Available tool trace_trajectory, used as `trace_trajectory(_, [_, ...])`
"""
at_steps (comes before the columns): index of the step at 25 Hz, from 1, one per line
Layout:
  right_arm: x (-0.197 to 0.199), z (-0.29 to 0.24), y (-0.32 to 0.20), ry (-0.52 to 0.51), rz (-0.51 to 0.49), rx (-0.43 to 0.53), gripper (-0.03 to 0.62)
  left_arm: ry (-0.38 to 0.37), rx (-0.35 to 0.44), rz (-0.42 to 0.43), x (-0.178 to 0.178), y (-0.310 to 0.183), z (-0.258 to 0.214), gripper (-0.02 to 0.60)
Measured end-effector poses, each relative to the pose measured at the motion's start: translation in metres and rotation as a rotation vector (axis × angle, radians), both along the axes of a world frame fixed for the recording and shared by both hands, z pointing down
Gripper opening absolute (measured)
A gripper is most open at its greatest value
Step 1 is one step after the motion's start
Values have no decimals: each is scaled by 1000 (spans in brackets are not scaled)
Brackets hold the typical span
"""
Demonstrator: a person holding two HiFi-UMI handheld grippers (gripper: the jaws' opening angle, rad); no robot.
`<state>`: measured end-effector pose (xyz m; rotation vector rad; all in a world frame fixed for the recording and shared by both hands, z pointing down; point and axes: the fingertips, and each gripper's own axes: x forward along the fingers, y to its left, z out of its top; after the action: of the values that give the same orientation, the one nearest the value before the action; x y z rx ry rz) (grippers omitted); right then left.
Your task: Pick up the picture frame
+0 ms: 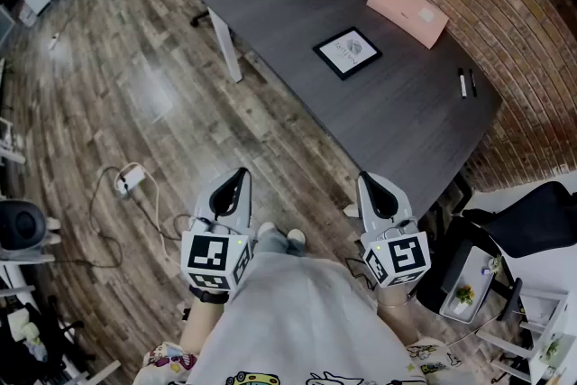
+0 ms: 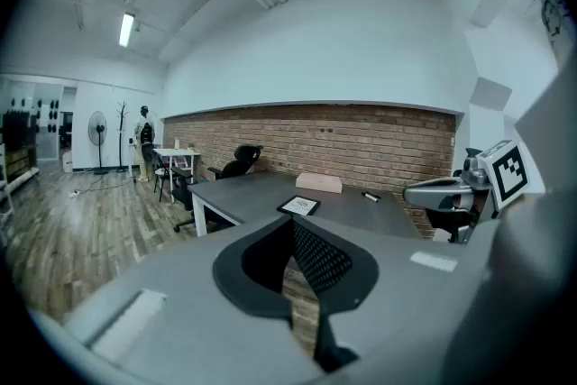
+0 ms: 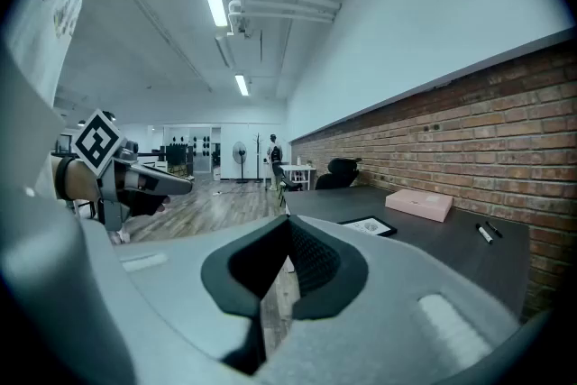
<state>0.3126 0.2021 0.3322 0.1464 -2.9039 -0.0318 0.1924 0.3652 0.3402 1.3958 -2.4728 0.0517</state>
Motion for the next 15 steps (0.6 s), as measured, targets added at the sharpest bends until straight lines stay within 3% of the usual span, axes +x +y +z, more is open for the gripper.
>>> trace_trajectory(9, [12,-3,8,-40,-47,-47,3,2,28,-54,19,13,-1,28])
trace_trajectory(15, [-11,7,18,3,-119,-83,80,24,27,-89,6,21,6,48])
